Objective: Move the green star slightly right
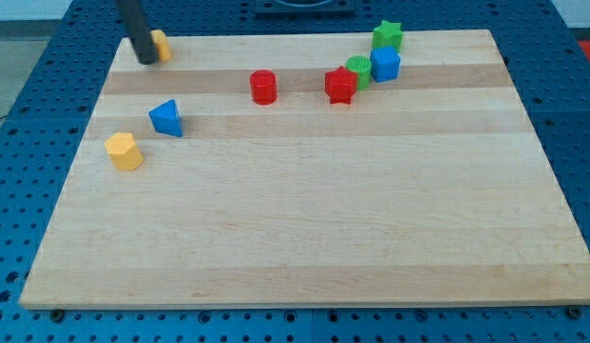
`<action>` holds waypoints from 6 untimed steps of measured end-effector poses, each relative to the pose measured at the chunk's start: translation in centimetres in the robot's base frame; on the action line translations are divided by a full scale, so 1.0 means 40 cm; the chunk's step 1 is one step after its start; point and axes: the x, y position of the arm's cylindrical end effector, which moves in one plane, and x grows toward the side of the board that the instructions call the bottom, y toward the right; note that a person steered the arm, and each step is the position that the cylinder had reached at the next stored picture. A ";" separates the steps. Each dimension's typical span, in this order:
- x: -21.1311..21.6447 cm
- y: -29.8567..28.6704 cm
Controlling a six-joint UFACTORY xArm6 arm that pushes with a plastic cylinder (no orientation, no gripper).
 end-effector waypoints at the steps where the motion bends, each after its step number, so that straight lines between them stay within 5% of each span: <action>1: -0.006 0.146; 3: -0.140 0.253; 6: -0.134 0.725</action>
